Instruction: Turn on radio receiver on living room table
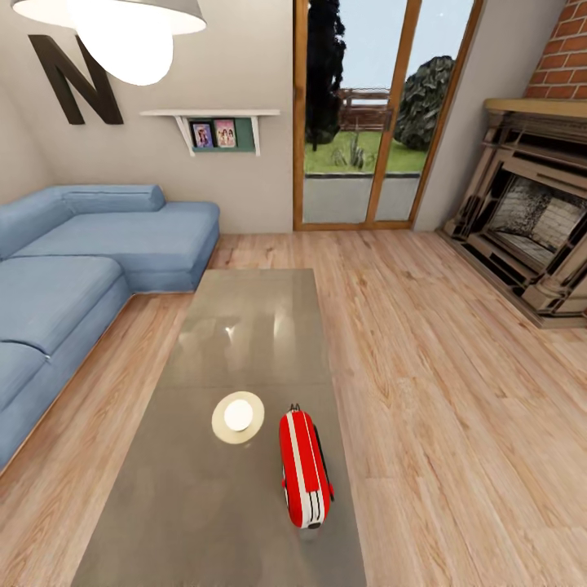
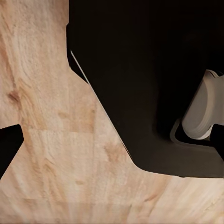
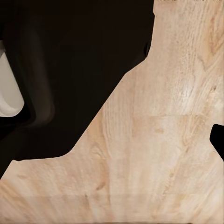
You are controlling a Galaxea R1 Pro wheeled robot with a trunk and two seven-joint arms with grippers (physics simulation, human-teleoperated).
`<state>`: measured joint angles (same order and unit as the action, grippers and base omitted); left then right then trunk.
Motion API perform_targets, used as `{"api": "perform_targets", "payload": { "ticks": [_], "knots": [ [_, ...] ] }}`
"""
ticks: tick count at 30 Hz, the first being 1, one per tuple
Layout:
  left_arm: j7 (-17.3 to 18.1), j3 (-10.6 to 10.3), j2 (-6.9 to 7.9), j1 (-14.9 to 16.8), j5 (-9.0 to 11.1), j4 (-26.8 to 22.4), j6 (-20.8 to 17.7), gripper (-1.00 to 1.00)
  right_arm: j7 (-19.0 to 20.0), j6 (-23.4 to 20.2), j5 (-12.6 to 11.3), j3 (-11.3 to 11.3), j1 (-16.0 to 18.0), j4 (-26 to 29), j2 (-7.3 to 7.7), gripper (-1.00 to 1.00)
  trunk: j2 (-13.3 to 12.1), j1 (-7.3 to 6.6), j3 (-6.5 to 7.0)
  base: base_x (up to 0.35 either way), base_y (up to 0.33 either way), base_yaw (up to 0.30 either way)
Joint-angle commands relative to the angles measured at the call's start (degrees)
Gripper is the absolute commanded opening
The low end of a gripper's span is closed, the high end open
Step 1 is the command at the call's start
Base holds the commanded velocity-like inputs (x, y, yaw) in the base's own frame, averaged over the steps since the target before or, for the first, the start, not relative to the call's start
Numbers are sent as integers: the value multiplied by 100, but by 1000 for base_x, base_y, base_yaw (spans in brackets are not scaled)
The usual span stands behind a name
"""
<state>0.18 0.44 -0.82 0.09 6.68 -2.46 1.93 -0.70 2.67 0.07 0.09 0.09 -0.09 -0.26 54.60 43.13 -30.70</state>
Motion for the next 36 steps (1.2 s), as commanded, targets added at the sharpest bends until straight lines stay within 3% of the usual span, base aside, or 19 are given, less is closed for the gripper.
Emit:
{"api": "perform_targets", "payload": {
  "ticks": [1,36],
  "knots": [
    [0,0,1,0,0,0,0,100,0,1,4,5,0,0,0,100,0,0,-1,0,0,5],
    [0,0,3,0,0,0,0,100,0,-4,37,44,0,0,0,100,0,0,-299,0,0,66]
  ]
}}
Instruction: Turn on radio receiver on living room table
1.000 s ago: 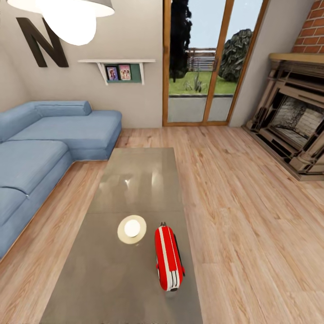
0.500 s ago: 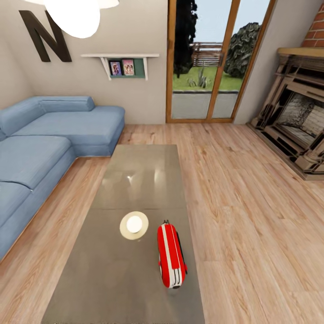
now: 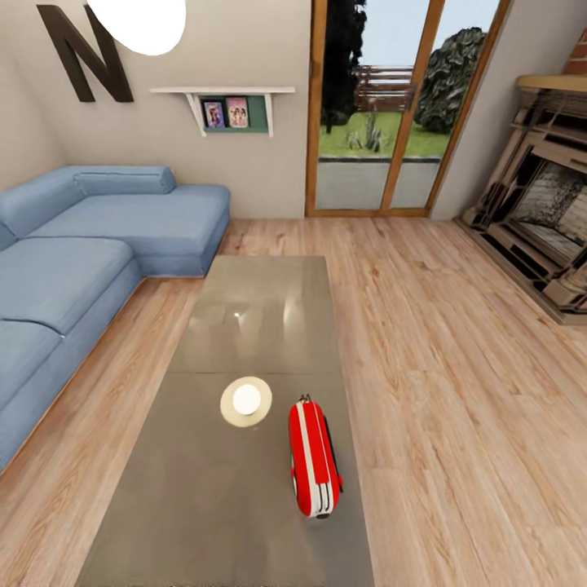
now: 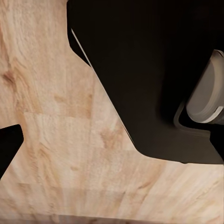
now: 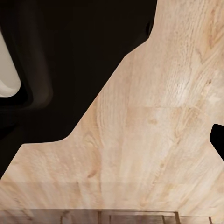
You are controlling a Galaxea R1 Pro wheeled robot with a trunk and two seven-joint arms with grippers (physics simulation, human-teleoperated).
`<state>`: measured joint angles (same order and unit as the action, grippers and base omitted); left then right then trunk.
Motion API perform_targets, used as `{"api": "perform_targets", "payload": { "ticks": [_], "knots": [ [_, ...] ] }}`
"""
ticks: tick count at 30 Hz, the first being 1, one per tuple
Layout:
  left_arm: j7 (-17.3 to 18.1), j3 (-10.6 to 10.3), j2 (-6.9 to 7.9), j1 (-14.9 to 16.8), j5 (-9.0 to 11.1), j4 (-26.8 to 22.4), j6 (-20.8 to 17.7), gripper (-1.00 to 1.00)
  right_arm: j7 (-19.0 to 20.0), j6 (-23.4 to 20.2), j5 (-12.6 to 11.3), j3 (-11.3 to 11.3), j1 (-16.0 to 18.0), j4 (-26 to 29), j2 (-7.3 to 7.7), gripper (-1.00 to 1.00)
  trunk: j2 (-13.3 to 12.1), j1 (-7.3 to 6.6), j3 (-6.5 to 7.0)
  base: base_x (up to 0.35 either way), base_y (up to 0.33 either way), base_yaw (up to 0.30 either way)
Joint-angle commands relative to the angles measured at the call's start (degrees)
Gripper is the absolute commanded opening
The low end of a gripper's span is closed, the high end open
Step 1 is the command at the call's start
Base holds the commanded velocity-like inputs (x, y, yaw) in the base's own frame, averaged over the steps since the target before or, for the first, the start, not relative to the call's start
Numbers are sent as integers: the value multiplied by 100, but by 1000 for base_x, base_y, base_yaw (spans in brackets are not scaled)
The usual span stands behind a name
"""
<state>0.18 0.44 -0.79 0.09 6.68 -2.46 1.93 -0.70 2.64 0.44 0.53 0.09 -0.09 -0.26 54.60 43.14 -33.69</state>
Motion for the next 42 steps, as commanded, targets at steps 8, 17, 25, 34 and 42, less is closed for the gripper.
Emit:
{"api": "perform_targets", "payload": {
  "ticks": [8,17,25,34,42],
  "knots": [
    [0,0,0,0,0,0,0,100,0,0,0,0,0,0,0,100,0,0,-72,0,0,18],
    [0,0,0,0,0,0,0,100,0,70,1,-16,0,0,6,100,0,0,-115,0,0,-2],
    [0,0,0,0,0,0,0,100,0,174,0,-17,0,0,6,100,0,0,-185,0,0,-6],
    [0,0,0,0,1,0,0,100,0,165,-4,-13,0,0,8,100,0,0,-264,0,0,0],
    [0,0,0,0,0,0,0,100,0,121,-67,-63,0,0,3,100,0,0,-272,0,0,0]
  ]
}}
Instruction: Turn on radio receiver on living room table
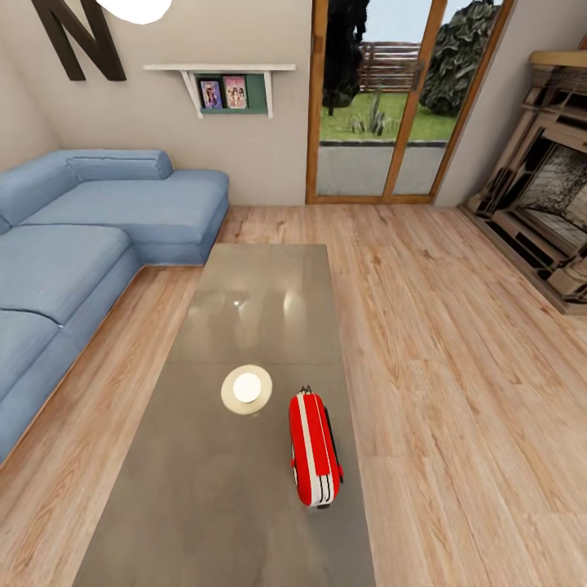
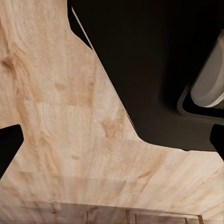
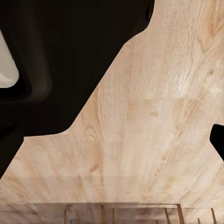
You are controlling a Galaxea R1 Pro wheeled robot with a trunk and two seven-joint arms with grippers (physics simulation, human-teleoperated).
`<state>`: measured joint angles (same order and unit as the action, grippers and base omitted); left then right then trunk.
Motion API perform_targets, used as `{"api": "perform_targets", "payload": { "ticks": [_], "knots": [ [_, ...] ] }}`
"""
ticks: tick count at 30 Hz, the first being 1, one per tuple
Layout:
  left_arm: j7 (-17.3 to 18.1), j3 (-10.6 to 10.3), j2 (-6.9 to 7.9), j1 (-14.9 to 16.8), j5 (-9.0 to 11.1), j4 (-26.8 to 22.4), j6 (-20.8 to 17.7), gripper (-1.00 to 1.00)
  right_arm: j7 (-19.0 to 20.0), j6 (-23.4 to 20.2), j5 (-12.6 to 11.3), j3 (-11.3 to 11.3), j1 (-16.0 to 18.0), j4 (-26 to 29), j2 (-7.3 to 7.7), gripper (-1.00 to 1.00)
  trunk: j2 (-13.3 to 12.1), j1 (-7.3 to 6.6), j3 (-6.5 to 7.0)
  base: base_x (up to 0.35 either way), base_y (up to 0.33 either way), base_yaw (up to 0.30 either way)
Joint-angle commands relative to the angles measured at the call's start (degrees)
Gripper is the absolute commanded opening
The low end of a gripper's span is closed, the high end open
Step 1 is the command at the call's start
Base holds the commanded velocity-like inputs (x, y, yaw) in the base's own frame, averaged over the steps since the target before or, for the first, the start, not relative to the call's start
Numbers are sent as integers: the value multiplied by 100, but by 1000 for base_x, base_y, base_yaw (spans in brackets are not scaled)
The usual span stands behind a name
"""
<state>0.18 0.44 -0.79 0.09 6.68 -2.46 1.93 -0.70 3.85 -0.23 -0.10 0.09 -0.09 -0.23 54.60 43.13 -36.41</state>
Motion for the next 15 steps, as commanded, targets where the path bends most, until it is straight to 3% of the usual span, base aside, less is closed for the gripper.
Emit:
{"api": "perform_targets", "payload": {
  "ticks": [1,15],
  "knots": [
    [0,0,0,0,0,0,0,100,0,24,16,10,0,0,-2,100,0,0,-7,0,0,0],
    [0,0,0,0,0,0,0,100,0,30,32,45,0,0,-3,100,0,0,-130,0,0,0]
  ]
}}
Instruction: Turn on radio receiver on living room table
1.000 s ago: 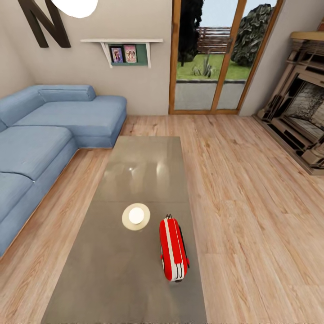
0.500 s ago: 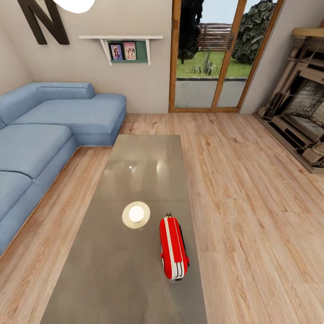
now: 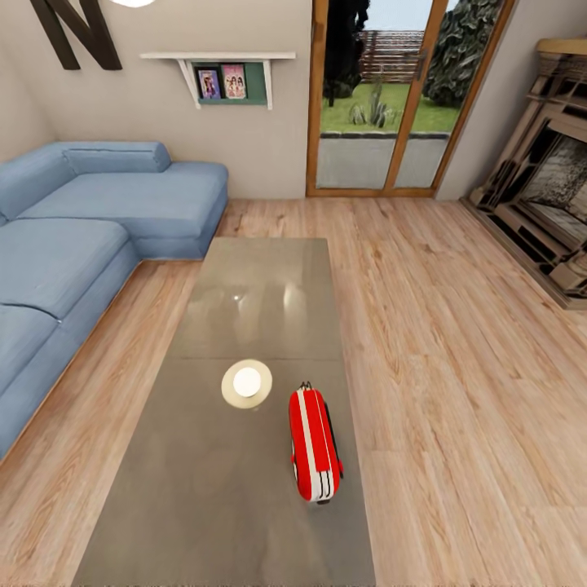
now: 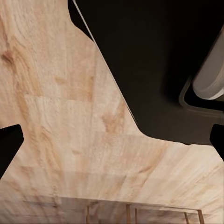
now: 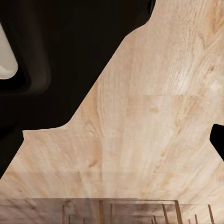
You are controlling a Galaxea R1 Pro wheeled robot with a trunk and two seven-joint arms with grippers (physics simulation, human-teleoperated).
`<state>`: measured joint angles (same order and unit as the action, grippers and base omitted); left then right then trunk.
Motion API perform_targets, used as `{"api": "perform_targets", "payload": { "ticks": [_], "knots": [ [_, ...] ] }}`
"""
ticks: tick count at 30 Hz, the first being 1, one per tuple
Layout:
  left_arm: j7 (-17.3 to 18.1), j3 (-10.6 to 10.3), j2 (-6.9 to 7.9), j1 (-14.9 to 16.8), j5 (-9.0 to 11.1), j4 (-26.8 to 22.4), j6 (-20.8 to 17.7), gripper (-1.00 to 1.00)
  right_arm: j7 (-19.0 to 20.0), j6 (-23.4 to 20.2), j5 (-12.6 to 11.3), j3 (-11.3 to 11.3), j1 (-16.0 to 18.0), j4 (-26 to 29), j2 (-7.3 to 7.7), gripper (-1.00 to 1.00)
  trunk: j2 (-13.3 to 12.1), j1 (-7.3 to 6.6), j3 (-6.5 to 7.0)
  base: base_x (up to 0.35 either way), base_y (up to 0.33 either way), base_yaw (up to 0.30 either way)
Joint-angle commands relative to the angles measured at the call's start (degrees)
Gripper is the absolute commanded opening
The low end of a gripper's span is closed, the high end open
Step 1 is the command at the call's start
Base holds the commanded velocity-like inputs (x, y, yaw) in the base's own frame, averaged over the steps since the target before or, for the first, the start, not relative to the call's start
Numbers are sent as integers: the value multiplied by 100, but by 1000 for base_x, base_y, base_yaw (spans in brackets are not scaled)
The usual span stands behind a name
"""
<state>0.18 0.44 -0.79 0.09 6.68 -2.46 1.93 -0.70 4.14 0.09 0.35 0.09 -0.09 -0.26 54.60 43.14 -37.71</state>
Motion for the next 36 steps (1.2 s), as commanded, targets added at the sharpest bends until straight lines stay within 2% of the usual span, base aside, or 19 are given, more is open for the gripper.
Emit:
{"api": "perform_targets", "payload": {
  "ticks": [1,36],
  "knots": [
    [0,0,0,0,0,0,0,100,0,0,0,2,0,0,0,100,0,0,-10,0,0,0],
    [0,0,0,0,0,0,0,100,0,-6,5,16,0,0,0,100,0,0,-330,0,0,0]
  ]
}}
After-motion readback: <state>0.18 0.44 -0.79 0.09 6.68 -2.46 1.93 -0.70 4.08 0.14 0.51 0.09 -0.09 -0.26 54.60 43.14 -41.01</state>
